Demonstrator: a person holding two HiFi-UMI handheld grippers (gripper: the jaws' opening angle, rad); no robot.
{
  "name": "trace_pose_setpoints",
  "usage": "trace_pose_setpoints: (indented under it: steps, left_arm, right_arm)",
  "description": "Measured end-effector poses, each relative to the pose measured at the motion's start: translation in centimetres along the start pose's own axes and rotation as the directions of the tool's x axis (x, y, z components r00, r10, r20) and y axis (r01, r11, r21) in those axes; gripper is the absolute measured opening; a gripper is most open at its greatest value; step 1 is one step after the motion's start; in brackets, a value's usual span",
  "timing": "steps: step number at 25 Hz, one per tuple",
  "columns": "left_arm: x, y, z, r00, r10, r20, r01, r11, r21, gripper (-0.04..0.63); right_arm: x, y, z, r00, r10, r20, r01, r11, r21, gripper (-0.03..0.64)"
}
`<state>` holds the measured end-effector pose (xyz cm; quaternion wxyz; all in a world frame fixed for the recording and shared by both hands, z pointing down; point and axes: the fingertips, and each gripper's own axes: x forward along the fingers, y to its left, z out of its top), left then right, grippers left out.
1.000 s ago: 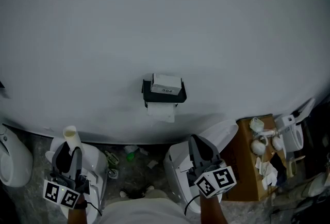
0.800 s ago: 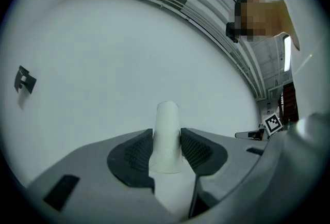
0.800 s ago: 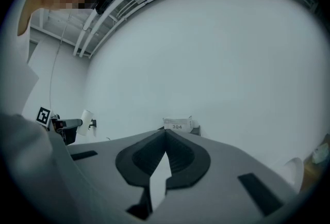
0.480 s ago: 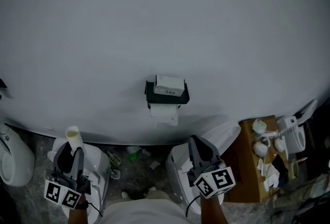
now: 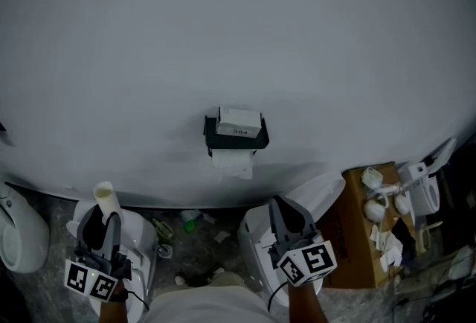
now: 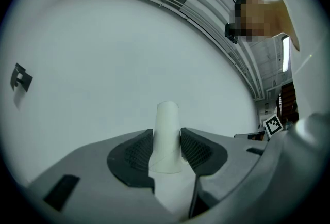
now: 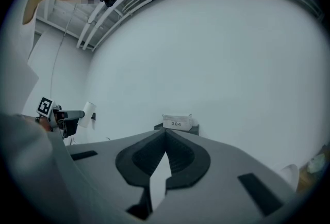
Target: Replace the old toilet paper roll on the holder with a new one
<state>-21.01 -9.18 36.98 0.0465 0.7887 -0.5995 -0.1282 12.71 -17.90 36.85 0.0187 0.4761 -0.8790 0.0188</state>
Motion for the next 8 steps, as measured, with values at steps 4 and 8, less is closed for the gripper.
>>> trace_pose_setpoints:
  steps: [4,8]
  left_arm:
    - [0.4,-0.2,-0.3,1.000,-0.005,-0.004,0.005,1.000,-0.009,0.172]
    - [1.0,-0.6,-0.2,1.000,-0.013,0.005,0.013,1.000,0.002,0.172]
  right_arm:
    - [-0.3,-0.4,-0.3,1.000,-0.008,-0.010,0.008,1.000,0.001,-0.002]
    - [-0.1,-1.1,0.0,1.000,-0.012,-0.001,0.012,1.000,-0.008,-0.002]
